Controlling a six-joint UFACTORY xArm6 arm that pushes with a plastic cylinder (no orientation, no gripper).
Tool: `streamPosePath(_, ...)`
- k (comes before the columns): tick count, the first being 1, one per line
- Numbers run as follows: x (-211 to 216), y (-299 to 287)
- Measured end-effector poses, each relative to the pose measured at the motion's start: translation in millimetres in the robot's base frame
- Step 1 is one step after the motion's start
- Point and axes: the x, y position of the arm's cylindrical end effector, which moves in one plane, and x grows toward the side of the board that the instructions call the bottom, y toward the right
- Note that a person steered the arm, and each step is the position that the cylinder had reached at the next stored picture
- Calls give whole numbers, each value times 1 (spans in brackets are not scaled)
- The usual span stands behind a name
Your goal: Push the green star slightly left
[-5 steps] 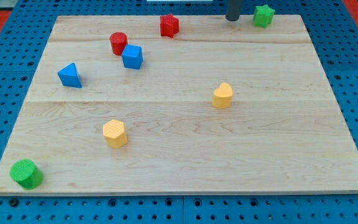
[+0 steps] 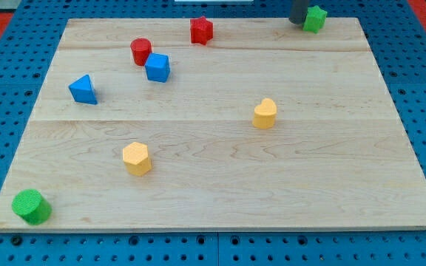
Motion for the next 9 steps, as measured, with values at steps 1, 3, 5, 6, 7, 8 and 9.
streamPosePath(1, 0, -2)
streamPosePath(3, 34, -41)
streamPosePath(5, 42, 91)
streamPosePath(6, -1, 112)
streamPosePath(7, -1, 109)
streamPosePath(8, 0, 45)
streamPosePath(9, 0, 11)
